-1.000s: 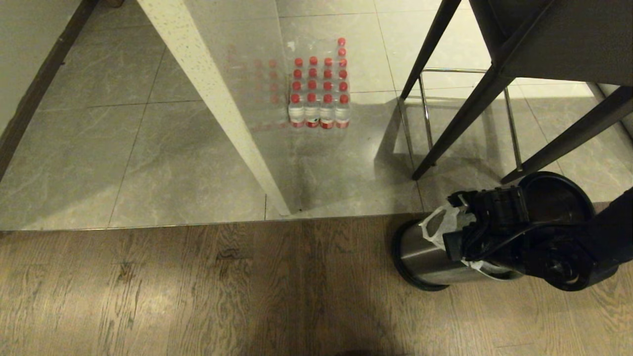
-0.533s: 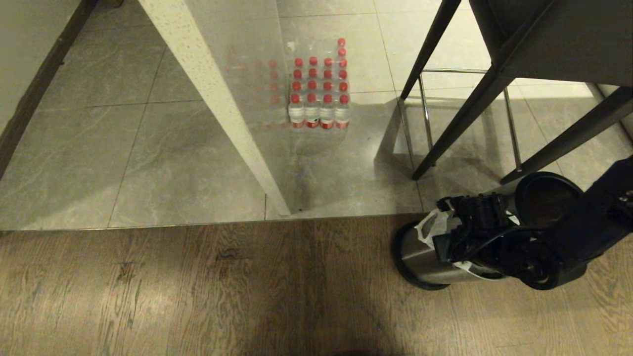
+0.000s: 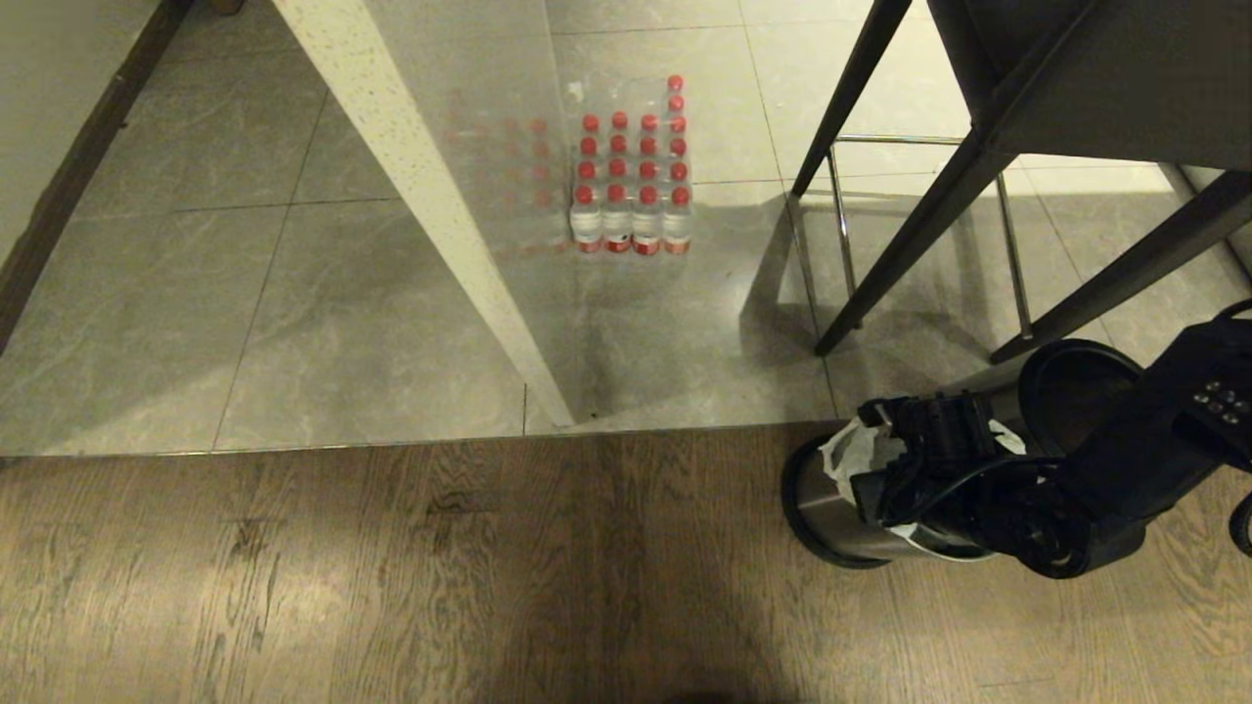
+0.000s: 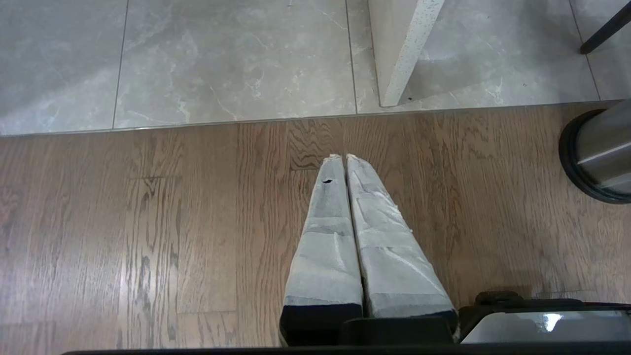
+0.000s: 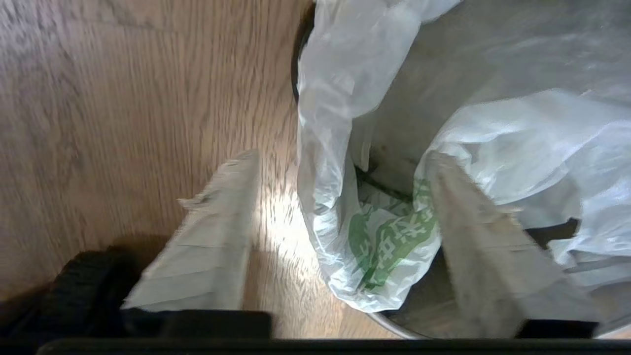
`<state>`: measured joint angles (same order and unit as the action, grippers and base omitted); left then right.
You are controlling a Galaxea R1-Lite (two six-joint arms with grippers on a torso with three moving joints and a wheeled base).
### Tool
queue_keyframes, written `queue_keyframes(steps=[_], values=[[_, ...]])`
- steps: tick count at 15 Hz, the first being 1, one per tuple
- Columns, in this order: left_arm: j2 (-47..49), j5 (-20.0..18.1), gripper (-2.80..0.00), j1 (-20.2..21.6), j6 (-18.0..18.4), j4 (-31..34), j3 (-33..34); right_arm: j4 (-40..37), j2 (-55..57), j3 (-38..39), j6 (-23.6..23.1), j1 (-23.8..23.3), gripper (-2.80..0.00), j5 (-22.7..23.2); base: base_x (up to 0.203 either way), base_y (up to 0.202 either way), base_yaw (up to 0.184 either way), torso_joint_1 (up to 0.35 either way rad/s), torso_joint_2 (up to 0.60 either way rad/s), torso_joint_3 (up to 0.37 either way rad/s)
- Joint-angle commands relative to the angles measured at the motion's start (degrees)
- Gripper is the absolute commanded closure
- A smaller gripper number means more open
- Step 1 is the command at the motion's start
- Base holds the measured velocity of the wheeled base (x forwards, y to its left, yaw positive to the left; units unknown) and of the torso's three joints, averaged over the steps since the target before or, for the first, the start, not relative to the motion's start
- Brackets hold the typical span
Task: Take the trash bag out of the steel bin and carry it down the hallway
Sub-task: Pick up the trash bag
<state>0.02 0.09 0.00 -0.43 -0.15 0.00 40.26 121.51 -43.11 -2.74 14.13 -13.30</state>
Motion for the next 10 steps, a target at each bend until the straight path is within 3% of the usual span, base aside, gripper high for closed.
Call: queue_keyframes(steps=[1, 6, 7, 10], values=[[0.06, 0.00, 0.00, 0.00, -0.01, -0.03, 0.00, 0.26, -0.94, 0.31, 0.02, 0.11, -2.80, -0.15, 0.000, 0.000, 0.000, 0.000, 0.00, 0.000], [0.06, 0.00, 0.00, 0.00, -0.01, -0.03, 0.09, 0.51, -1.53, 0.31, -0.07, 0.02, -2.80, -0.07, 0.000, 0.000, 0.000, 0.000, 0.00, 0.000], [0.06, 0.00, 0.00, 0.00, -0.01, -0.03, 0.00, 0.61, -0.92, 0.22, -0.07, 0.07, 0.00, -0.11, 0.000, 0.000, 0.000, 0.000, 0.00, 0.000], [0.06, 0.00, 0.00, 0.00, -0.01, -0.03, 0.00, 1.14, 0.04, 0.31, -0.33, 0.20, 0.00, -0.15, 0.000, 0.000, 0.000, 0.000, 0.00, 0.000]])
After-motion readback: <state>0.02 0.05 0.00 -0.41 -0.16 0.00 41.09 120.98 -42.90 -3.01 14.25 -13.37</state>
